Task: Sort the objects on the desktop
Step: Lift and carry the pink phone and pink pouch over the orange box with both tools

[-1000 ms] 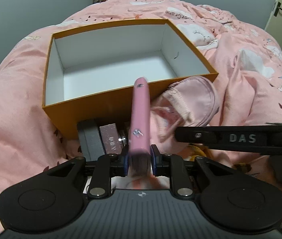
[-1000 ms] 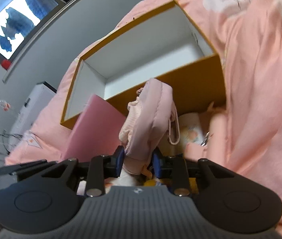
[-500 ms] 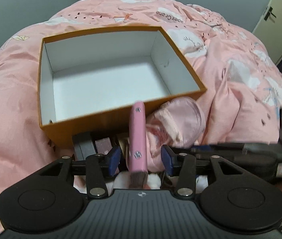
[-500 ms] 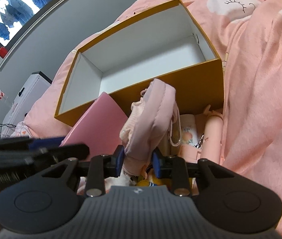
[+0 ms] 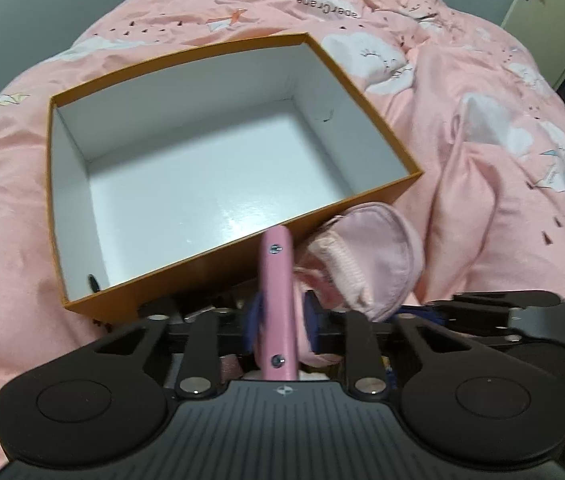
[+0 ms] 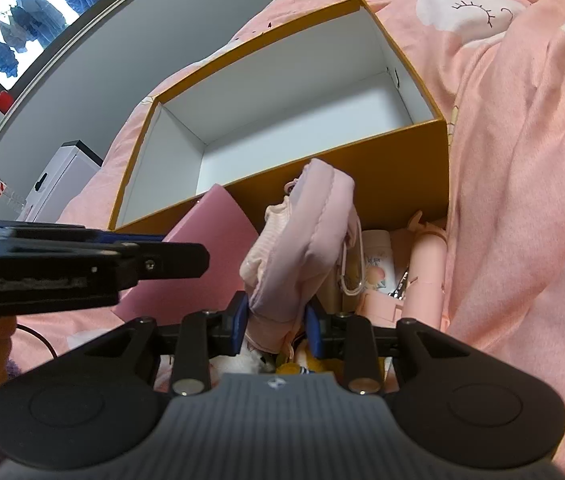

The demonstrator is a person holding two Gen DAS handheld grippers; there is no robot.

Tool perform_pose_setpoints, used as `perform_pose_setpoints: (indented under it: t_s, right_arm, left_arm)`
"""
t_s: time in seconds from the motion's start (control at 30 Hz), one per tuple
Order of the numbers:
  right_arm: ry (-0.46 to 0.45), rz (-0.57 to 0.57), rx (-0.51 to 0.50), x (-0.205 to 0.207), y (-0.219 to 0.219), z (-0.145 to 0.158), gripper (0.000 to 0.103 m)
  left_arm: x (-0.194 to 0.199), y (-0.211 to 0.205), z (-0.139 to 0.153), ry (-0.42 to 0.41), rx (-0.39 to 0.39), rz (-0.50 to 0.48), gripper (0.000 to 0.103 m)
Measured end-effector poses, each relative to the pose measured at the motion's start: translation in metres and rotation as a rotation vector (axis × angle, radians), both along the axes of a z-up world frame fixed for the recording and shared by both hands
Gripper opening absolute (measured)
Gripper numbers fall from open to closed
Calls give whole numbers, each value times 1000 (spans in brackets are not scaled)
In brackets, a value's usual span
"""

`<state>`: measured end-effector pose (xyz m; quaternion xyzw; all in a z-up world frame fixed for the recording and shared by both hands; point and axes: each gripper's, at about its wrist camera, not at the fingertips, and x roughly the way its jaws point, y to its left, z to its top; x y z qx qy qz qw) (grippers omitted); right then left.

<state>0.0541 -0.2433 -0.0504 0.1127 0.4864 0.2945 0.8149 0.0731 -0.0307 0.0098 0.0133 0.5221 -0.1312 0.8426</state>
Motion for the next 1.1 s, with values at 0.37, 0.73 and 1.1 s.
perform_pose_setpoints:
  t_s: [0.37, 0.73, 1.1]
  right_arm:
    - [-93, 11, 39, -8, -11, 37, 27]
    - [-190, 84, 163, 10, -8, 96, 25]
    - [-227, 201, 162, 77, 52, 104, 25]
  left_arm:
    - [-17, 19, 21, -95, -78, 33, 19]
    - [-18, 55, 77, -269, -191, 122, 19]
    - [26, 89, 66, -347, -173, 296, 19]
